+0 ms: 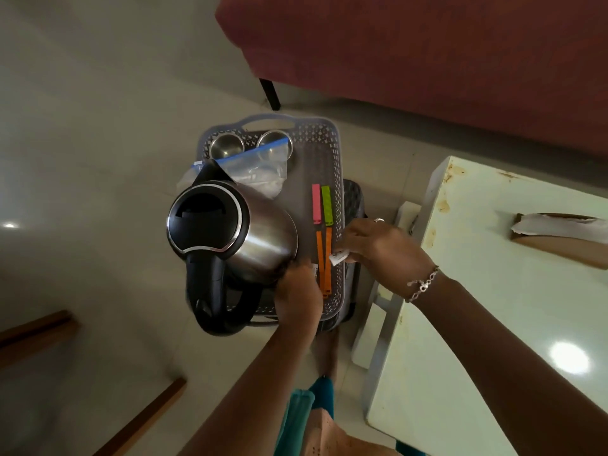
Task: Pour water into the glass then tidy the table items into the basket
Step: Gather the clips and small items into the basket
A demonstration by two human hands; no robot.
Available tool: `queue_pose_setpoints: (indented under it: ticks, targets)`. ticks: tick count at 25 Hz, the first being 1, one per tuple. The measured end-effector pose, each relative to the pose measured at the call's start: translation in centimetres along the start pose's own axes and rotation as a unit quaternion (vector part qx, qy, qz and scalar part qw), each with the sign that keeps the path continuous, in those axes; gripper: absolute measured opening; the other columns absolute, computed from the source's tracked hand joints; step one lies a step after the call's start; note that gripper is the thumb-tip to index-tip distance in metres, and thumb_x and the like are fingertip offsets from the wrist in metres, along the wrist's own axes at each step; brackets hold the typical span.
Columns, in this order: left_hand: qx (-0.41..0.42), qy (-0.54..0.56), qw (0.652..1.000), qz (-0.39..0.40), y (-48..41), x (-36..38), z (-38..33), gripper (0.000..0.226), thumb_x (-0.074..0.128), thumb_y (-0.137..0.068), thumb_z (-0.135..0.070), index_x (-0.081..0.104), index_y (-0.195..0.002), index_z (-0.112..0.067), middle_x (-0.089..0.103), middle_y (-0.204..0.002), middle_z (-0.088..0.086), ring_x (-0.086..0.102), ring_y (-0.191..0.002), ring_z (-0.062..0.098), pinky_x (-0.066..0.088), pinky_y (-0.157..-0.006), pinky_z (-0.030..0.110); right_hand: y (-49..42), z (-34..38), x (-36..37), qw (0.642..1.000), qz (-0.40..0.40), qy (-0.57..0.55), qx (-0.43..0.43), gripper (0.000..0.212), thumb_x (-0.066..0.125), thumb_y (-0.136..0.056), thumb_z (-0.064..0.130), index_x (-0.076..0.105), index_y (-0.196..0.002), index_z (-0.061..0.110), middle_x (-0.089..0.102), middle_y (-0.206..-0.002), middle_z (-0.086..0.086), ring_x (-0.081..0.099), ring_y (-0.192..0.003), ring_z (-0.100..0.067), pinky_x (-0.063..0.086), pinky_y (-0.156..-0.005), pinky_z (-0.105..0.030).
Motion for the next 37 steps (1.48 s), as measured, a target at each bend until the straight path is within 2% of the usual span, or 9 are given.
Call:
queue_pose_setpoints:
  ticks: [4, 7, 9, 13, 18, 22, 27, 32, 37]
  targets:
    - [0.003, -0.017, 1.0, -0.012, 2.5, 0.6, 2.3, 0.035, 0.084, -0.049, -0.009, 0.064, -0.079, -0.008, 0.064, -0.069, 0.01, 0.063, -0.057, 0.024, 0.05, -0.049, 0.023, -3.8, 0.4, 1.5, 0.994, 0.112, -0.009, 0.004, 0.029, 0.064, -0.072, -0.009, 0.069, -0.095, 0.008, 0.064, -0.093, -0.016, 0.063, -0.084, -0.035, 0.056, -0.067, -0.044]
    - [-0.051, 0.033, 0.995, 0.073, 1.7, 1.0, 3.3, 0.026, 0.07, -0.072, -0.009, 0.059, -0.096, -0.005, 0.064, -0.095, 0.014, 0.064, -0.085, 0.027, 0.051, -0.07, 0.028, -5.5, 1.1, 3.5, 0.976, 0.219, 0.013, 0.008, 0.029, 0.052, -0.084, -0.002, 0.065, -0.108, 0.009, 0.06, -0.108, -0.014, 0.058, -0.101, -0.032, 0.051, -0.084, -0.042]
    - [-0.099, 0.054, 0.992, 0.054, 1.1, 0.9, 3.4, 0.024, 0.054, -0.086, -0.012, 0.055, -0.11, -0.007, 0.061, -0.111, 0.013, 0.06, -0.101, 0.025, 0.047, -0.081, 0.028, -5.9, 2.0, 5.1, 0.961, 0.271, 0.049, -0.001, 0.029, 0.047, -0.088, 0.002, 0.062, -0.111, 0.01, 0.059, -0.113, -0.014, 0.056, -0.105, -0.032, 0.048, -0.087, -0.039]
    - [-0.028, 0.002, 0.999, 0.021, 1.1, 1.8, 2.4, 0.035, 0.087, -0.037, -0.018, 0.065, -0.064, -0.013, 0.064, -0.061, 0.005, 0.06, -0.047, 0.015, 0.042, -0.043, 0.015, -5.9, 2.4, 7.7, 0.944, 0.318, 0.085, -0.011, 0.027, 0.048, -0.087, 0.006, 0.062, -0.11, 0.01, 0.059, -0.112, -0.014, 0.056, -0.105, -0.034, 0.048, -0.085, -0.038]
    - [-0.002, 0.015, 0.999, 0.03, 1.2, 2.2, 2.4, 0.042, 0.087, -0.022, -0.011, 0.062, -0.054, -0.016, 0.059, -0.05, 0.002, 0.054, -0.036, 0.012, 0.037, -0.036, 0.01, -5.5, 2.1, 8.6, 0.936, 0.348, 0.046, 0.013, 0.028, 0.046, -0.088, 0.004, 0.062, -0.111, 0.01, 0.058, -0.113, -0.014, 0.055, -0.105, -0.032, 0.046, -0.086, -0.037]
    - [-0.001, 0.023, 0.999, -0.029, 0.9, 2.5, 2.9, 0.037, 0.086, -0.036, -0.008, 0.066, -0.066, -0.012, 0.064, -0.06, 0.005, 0.062, -0.047, 0.016, 0.045, -0.042, 0.015, -5.3, 1.5, 9.1, 0.947, 0.319, 0.024, 0.02, 0.038, 0.046, -0.086, -0.001, 0.059, -0.117, 0.017, 0.062, -0.114, -0.012, 0.056, -0.107, -0.031, 0.049, -0.088, -0.037]
    - [-0.025, 0.01, 1.0, 0.005, 0.7, 2.3, 3.2, 0.029, 0.044, -0.09, -0.007, 0.052, -0.118, -0.006, 0.056, -0.118, 0.015, 0.057, -0.106, 0.027, 0.045, -0.084, 0.029, -5.5, 0.9, 9.9, 0.938, 0.337, -0.007, 0.083, 0.037, 0.047, -0.08, -0.005, 0.06, -0.111, 0.009, 0.064, -0.11, -0.017, 0.06, -0.102, -0.034, 0.05, -0.087, -0.043]
    - [-0.002, 0.018, 0.998, -0.059, 0.4, 2.3, 3.3, 0.016, 0.061, -0.078, 0.001, 0.064, -0.093, -0.005, 0.067, -0.09, 0.015, 0.067, -0.079, 0.028, 0.052, -0.063, 0.027, -5.5, 1.3, 9.6, 0.924, 0.375, -0.022, 0.073, 0.04, 0.048, -0.078, -0.011, 0.061, -0.111, 0.007, 0.065, -0.111, -0.014, 0.06, -0.104, -0.03, 0.05, -0.088, -0.037]
    - [-0.026, 0.009, 0.999, 0.019, 0.1, 2.5, 3.7, 0.027, 0.042, -0.092, -0.008, 0.055, -0.115, -0.009, 0.059, -0.119, 0.012, 0.057, -0.111, 0.027, 0.046, -0.089, 0.032, -4.6, 1.6, 7.4, 0.956, 0.28, -0.007, 0.084, 0.03, 0.048, -0.086, 0.003, 0.059, -0.113, 0.007, 0.063, -0.111, -0.017, 0.058, -0.105, -0.033, 0.049, -0.088, -0.04]
Point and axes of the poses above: each hand's wrist, its own y-axis away from the middle knuckle, its own x-axis out of the palm, z = x × y, the point moved 3 cm from there along -y, towards the middle knuckle
